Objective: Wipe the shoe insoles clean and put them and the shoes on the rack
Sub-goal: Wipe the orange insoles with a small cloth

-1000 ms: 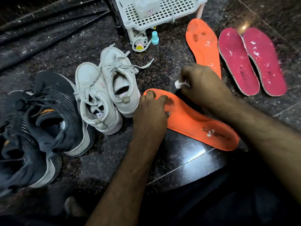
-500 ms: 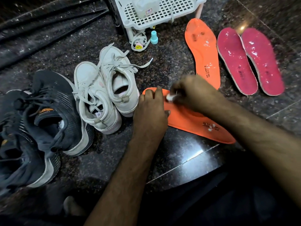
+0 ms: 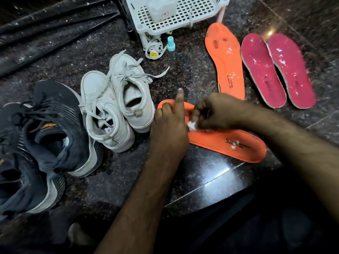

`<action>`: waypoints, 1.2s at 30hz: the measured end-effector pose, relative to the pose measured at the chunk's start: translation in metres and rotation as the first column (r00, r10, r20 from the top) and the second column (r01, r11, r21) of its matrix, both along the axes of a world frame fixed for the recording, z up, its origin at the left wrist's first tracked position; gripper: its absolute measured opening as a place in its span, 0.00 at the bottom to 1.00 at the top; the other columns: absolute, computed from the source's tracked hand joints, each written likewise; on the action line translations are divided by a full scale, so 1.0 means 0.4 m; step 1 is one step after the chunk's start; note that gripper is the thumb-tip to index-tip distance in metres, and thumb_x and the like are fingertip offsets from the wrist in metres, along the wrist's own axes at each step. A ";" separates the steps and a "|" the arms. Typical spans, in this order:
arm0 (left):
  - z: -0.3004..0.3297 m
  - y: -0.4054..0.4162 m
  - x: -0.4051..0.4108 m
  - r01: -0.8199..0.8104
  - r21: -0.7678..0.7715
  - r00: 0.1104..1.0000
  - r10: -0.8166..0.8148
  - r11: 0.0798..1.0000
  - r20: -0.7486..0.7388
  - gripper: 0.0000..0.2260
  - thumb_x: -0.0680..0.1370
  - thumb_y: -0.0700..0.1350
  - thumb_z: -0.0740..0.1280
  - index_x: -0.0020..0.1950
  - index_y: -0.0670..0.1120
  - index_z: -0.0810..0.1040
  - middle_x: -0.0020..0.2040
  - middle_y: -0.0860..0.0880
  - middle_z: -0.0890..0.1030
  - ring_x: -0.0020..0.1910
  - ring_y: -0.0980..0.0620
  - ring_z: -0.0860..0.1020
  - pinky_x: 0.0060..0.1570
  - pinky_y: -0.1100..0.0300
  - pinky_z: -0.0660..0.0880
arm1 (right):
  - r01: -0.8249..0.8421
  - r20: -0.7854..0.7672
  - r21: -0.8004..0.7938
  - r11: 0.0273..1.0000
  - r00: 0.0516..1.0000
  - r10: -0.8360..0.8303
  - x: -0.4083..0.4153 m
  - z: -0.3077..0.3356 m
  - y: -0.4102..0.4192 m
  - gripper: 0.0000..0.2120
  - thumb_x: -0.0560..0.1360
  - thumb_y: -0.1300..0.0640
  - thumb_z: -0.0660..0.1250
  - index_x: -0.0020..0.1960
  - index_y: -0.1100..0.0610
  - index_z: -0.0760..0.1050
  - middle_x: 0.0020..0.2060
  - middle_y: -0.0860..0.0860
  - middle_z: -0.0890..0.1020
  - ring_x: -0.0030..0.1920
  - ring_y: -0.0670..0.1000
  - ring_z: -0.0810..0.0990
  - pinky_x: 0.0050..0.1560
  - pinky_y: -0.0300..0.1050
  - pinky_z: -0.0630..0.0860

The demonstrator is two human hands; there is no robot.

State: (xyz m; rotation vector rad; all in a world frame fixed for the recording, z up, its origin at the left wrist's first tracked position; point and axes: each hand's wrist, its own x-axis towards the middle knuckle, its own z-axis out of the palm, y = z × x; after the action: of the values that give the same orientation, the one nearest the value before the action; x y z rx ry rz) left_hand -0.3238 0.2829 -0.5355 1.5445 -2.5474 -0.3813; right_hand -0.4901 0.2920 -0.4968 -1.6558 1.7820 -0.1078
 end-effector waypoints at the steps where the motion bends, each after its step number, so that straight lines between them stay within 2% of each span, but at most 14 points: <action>1: -0.002 -0.001 -0.002 0.017 -0.009 1.000 -0.017 1.000 0.012 0.34 0.77 0.45 0.69 0.80 0.53 0.58 0.60 0.42 0.73 0.57 0.40 0.73 0.57 0.47 0.72 | -0.005 -0.047 0.013 1.000 0.999 0.006 0.001 -0.012 0.001 0.04 0.70 0.56 0.76 0.42 0.52 0.81 0.31 0.44 0.81 0.35 0.43 0.80 0.39 0.38 0.74; 4: -0.006 -0.002 -0.002 0.044 0.011 0.997 -0.045 0.999 0.055 0.21 0.79 0.48 0.67 0.72 0.57 0.71 0.63 0.41 0.71 0.59 0.39 0.72 0.58 0.46 0.71 | 0.156 -0.158 -0.278 0.948 0.966 -0.205 -0.017 0.001 -0.019 0.06 0.73 0.52 0.73 0.42 0.53 0.79 0.36 0.51 0.81 0.42 0.53 0.80 0.40 0.41 0.69; 5: -0.004 -0.003 0.000 0.043 0.020 0.998 -0.044 0.999 0.052 0.19 0.79 0.49 0.67 0.70 0.57 0.73 0.63 0.41 0.71 0.60 0.39 0.71 0.59 0.46 0.71 | 0.163 -0.117 -0.290 0.943 0.972 -0.204 -0.026 0.004 -0.023 0.05 0.73 0.53 0.72 0.43 0.53 0.78 0.35 0.49 0.81 0.41 0.52 0.80 0.39 0.41 0.68; 7: 0.001 -0.005 0.004 0.030 0.045 0.999 -0.031 0.999 0.023 0.19 0.79 0.50 0.67 0.71 0.58 0.74 0.65 0.42 0.70 0.61 0.40 0.70 0.60 0.46 0.70 | 0.046 -0.052 -0.109 0.993 0.997 -0.052 -0.010 0.013 -0.013 0.04 0.71 0.57 0.74 0.41 0.51 0.79 0.31 0.44 0.80 0.37 0.47 0.81 0.35 0.35 0.69; 9: 0.006 -0.010 0.007 0.024 0.060 0.999 -0.025 0.998 0.022 0.20 0.80 0.50 0.66 0.72 0.57 0.73 0.66 0.42 0.70 0.63 0.41 0.69 0.63 0.47 0.69 | -0.040 -0.085 -0.021 0.999 0.996 0.038 0.009 -0.007 0.003 0.03 0.70 0.58 0.74 0.42 0.52 0.82 0.32 0.44 0.80 0.35 0.45 0.80 0.34 0.34 0.68; 11: 0.010 -0.011 0.008 0.021 0.072 0.999 -0.023 0.997 0.039 0.22 0.79 0.53 0.67 0.74 0.57 0.71 0.67 0.42 0.69 0.64 0.41 0.68 0.64 0.48 0.68 | 0.035 -0.179 -0.214 0.976 0.981 -0.074 0.004 -0.012 -0.007 0.03 0.72 0.56 0.73 0.45 0.53 0.81 0.36 0.49 0.80 0.41 0.52 0.81 0.39 0.39 0.68; 13: 0.014 -0.005 0.010 0.007 0.086 0.998 -0.012 0.996 0.058 0.25 0.78 0.57 0.68 0.75 0.58 0.70 0.68 0.43 0.68 0.65 0.42 0.68 0.65 0.48 0.68 | 0.094 -0.152 -0.332 0.939 0.977 -0.152 -0.021 0.004 -0.022 0.02 0.73 0.57 0.72 0.46 0.52 0.80 0.39 0.50 0.81 0.44 0.54 0.81 0.42 0.41 0.70; 17: 0.024 0.010 0.005 -0.077 0.109 0.993 0.067 0.991 0.097 0.33 0.72 0.65 0.71 0.75 0.58 0.69 0.68 0.44 0.66 0.66 0.43 0.67 0.66 0.49 0.69 | -0.178 -0.047 0.076 0.981 0.982 0.182 -0.013 0.014 0.001 0.07 0.70 0.60 0.73 0.44 0.50 0.81 0.33 0.44 0.83 0.36 0.43 0.81 0.38 0.35 0.74; 19: 0.031 0.015 0.000 -0.109 0.113 0.987 0.094 0.988 0.132 0.35 0.69 0.67 0.73 0.73 0.56 0.71 0.66 0.44 0.67 0.65 0.43 0.67 0.65 0.50 0.69 | -0.173 -0.130 0.007 0.985 0.976 0.172 -0.011 0.000 -0.002 0.05 0.71 0.58 0.74 0.46 0.52 0.82 0.35 0.46 0.82 0.39 0.48 0.82 0.41 0.40 0.74; 22: 0.039 0.019 -0.003 -0.105 0.081 0.980 0.089 0.991 0.177 0.35 0.67 0.66 0.75 0.69 0.53 0.72 0.67 0.45 0.66 0.66 0.43 0.66 0.64 0.50 0.68 | -0.048 -0.230 -0.195 0.980 0.973 0.002 -0.049 0.020 -0.022 0.06 0.73 0.51 0.73 0.46 0.53 0.80 0.36 0.50 0.79 0.42 0.54 0.80 0.41 0.42 0.70; 26: 0.043 0.019 -0.007 -0.044 0.140 0.985 0.019 0.989 0.174 0.37 0.65 0.62 0.79 0.67 0.48 0.70 0.70 0.45 0.67 0.67 0.44 0.67 0.64 0.50 0.69 | -0.163 -0.113 0.002 0.987 0.980 0.162 -0.042 0.029 0.001 0.06 0.71 0.52 0.73 0.47 0.52 0.81 0.38 0.47 0.83 0.41 0.49 0.81 0.43 0.42 0.74; 30: 0.043 0.035 -0.023 0.042 0.165 0.982 -0.071 0.985 0.176 0.36 0.66 0.60 0.79 0.67 0.47 0.69 0.68 0.46 0.70 0.66 0.44 0.68 0.63 0.51 0.70 | -0.209 -0.197 0.128 0.969 0.953 0.232 -0.023 0.019 0.014 0.06 0.71 0.55 0.74 0.47 0.51 0.80 0.37 0.44 0.79 0.43 0.49 0.79 0.46 0.44 0.75; 33: 0.034 0.025 -0.021 0.106 0.182 0.985 -0.128 0.978 0.117 0.38 0.67 0.58 0.79 0.71 0.48 0.69 0.77 0.45 0.64 0.75 0.44 0.62 0.71 0.50 0.65 | -0.162 -0.242 0.127 0.979 0.952 0.189 -0.034 0.011 0.031 0.06 0.71 0.55 0.74 0.47 0.51 0.80 0.36 0.44 0.78 0.43 0.51 0.78 0.46 0.44 0.75; 36: 0.021 0.011 -0.020 0.151 0.104 0.984 -0.160 0.983 0.080 0.35 0.73 0.51 0.75 0.77 0.51 0.65 0.81 0.46 0.59 0.79 0.43 0.56 0.76 0.48 0.60 | -0.045 -0.225 -0.023 0.999 0.974 0.039 -0.026 -0.006 0.037 0.06 0.72 0.52 0.73 0.46 0.53 0.79 0.39 0.49 0.79 0.43 0.53 0.78 0.44 0.42 0.71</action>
State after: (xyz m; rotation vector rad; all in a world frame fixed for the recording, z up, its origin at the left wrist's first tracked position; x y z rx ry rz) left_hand -0.3319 0.2874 -0.5271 1.4264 -2.7666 -0.4724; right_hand -0.5007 0.3069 -0.4991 -1.7835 1.9167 0.0770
